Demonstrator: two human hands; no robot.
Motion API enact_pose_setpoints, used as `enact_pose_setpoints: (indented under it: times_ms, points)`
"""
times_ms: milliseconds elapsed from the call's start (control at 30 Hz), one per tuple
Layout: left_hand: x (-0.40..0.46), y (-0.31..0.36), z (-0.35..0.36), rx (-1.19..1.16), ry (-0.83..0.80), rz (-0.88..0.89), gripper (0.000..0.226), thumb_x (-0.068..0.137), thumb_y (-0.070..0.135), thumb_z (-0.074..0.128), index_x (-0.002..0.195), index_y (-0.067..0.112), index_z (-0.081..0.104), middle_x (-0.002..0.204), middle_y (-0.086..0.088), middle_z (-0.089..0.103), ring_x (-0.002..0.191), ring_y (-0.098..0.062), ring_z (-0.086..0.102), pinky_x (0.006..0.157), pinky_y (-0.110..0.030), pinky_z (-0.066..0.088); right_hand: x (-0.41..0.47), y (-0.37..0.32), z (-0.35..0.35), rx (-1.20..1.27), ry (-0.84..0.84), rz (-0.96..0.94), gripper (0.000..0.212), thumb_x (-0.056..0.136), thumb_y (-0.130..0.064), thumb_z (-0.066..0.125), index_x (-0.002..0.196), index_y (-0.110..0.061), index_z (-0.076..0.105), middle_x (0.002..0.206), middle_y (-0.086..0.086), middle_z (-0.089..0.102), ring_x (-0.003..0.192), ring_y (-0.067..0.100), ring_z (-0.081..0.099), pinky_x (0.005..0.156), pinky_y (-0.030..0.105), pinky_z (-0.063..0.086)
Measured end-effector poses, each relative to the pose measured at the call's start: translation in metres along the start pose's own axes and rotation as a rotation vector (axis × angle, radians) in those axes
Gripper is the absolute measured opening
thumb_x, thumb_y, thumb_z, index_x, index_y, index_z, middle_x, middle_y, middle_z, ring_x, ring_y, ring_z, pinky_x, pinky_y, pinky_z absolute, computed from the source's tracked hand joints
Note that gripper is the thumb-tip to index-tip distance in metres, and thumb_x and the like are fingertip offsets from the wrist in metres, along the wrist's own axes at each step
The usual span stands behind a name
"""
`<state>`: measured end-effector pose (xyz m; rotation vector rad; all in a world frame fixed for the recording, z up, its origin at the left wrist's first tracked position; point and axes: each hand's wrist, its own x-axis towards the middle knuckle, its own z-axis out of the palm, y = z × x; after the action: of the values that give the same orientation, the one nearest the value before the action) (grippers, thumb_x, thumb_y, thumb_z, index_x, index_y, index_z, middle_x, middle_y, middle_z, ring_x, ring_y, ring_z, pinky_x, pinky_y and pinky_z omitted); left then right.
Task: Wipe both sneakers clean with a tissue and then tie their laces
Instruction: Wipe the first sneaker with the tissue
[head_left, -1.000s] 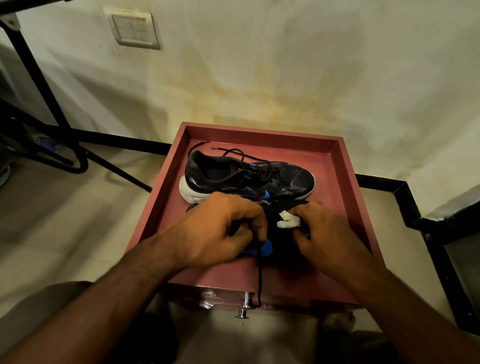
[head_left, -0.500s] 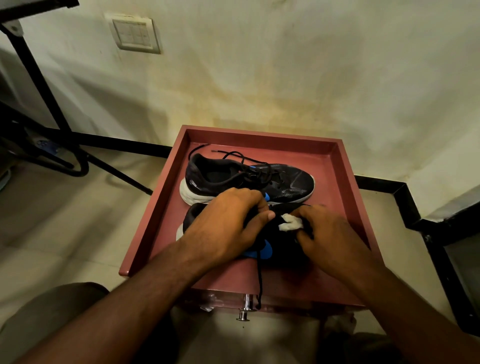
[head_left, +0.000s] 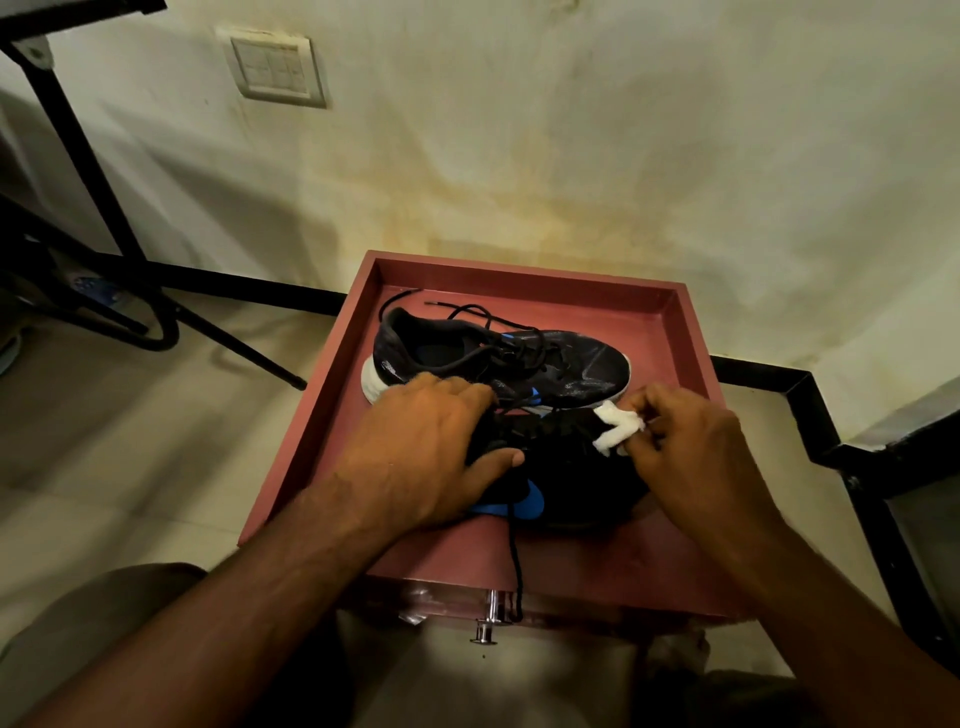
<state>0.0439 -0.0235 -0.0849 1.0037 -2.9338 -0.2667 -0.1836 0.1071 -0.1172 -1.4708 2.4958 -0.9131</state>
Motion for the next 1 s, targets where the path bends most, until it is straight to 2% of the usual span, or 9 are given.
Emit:
enact_pose_setpoints:
  times_ms: [133, 233, 400, 567, 667, 733, 800, 833, 1000]
  points:
    - [-0.003, -0.014, -0.003, 0.057, -0.177, -0.123, 0.095, 0.071, 0.099, 0.033, 0.130, 0.027, 0.051, 0.125, 0.002, 0.065, 0.114, -0.021, 0.060, 0.095, -0.039, 0.054, -0.005, -0.005, 0.007, -0.096, -0.059, 0.011, 0.007, 0.090, -0.012, 0.073, 0.090, -0.018, 0.076, 0.081, -0.008, 0.053, 0.069, 0.001, 0.051, 0.059, 0.010, 0.030]
    - [-0.001, -0.010, 0.003, 0.084, -0.183, -0.143, 0.095, 0.072, 0.097, 0.038, 0.131, 0.024, 0.051, 0.128, -0.002, 0.062, 0.119, -0.023, 0.057, 0.095, -0.039, 0.052, -0.019, -0.023, 0.025, -0.090, -0.145, -0.026, 0.010, 0.094, -0.013, 0.066, 0.091, -0.019, 0.074, 0.084, -0.013, 0.052, 0.080, 0.009, 0.059, 0.065, 0.007, 0.039]
    - [-0.002, -0.012, 0.004, 0.076, -0.148, -0.139, 0.099, 0.069, 0.100, 0.036, 0.131, 0.024, 0.052, 0.125, 0.000, 0.063, 0.116, -0.021, 0.059, 0.093, -0.038, 0.054, -0.023, -0.031, 0.018, -0.088, -0.287, -0.105, 0.013, 0.091, -0.026, 0.074, 0.102, -0.022, 0.078, 0.103, -0.004, 0.067, 0.092, 0.014, 0.063, 0.079, 0.032, 0.054]
    - [-0.004, -0.016, 0.002, 0.088, -0.224, -0.062, 0.110, 0.062, 0.095, 0.057, 0.144, 0.024, 0.040, 0.138, 0.001, 0.057, 0.126, -0.022, 0.055, 0.101, -0.043, 0.053, 0.005, -0.004, -0.004, -0.458, -0.101, -0.059, 0.017, 0.092, -0.038, 0.072, 0.092, -0.024, 0.081, 0.090, 0.000, 0.067, 0.074, 0.013, 0.052, 0.067, 0.023, 0.035]
    - [-0.004, -0.013, 0.002, 0.095, -0.216, -0.075, 0.108, 0.061, 0.091, 0.066, 0.142, 0.025, 0.042, 0.137, 0.003, 0.058, 0.125, -0.021, 0.056, 0.101, -0.042, 0.053, -0.005, -0.012, 0.002, -0.333, -0.229, -0.025, 0.013, 0.094, -0.034, 0.069, 0.095, -0.024, 0.077, 0.094, -0.006, 0.064, 0.071, 0.007, 0.056, 0.063, 0.019, 0.042]
    - [-0.004, -0.011, 0.001, 0.089, -0.189, -0.086, 0.102, 0.061, 0.089, 0.068, 0.136, 0.024, 0.045, 0.132, 0.004, 0.060, 0.121, -0.020, 0.058, 0.097, -0.041, 0.055, -0.020, -0.029, 0.013, -0.236, -0.324, -0.040, 0.007, 0.092, -0.033, 0.067, 0.088, -0.028, 0.071, 0.096, -0.008, 0.063, 0.079, 0.010, 0.062, 0.071, 0.029, 0.055]
    - [-0.005, -0.008, -0.002, 0.075, -0.160, -0.105, 0.095, 0.062, 0.085, 0.071, 0.131, 0.024, 0.045, 0.129, 0.005, 0.060, 0.119, -0.019, 0.058, 0.092, -0.039, 0.054, -0.027, -0.037, 0.014, -0.089, -0.358, -0.054, 0.009, 0.087, -0.032, 0.071, 0.079, -0.031, 0.067, 0.089, -0.012, 0.064, 0.076, 0.006, 0.064, 0.068, 0.028, 0.056]
    - [-0.007, -0.006, -0.002, 0.069, -0.134, -0.113, 0.092, 0.064, 0.082, 0.073, 0.129, 0.025, 0.044, 0.129, 0.006, 0.058, 0.119, -0.018, 0.057, 0.090, -0.037, 0.052, -0.027, -0.036, 0.011, -0.011, -0.320, -0.061, 0.009, 0.085, -0.030, 0.074, 0.078, -0.030, 0.068, 0.085, -0.013, 0.065, 0.073, 0.004, 0.064, 0.065, 0.027, 0.055]
    - [-0.015, 0.008, 0.000, 0.175, 0.035, -0.021, 0.076, 0.073, 0.059, 0.079, 0.126, 0.022, 0.038, 0.121, 0.004, 0.044, 0.105, -0.015, 0.043, 0.091, -0.030, 0.047, 0.000, -0.007, -0.024, 0.082, 0.260, -0.065, 0.009, 0.083, -0.012, 0.080, 0.086, -0.016, 0.073, 0.084, -0.003, 0.067, 0.069, 0.012, 0.062, 0.062, 0.024, 0.050]
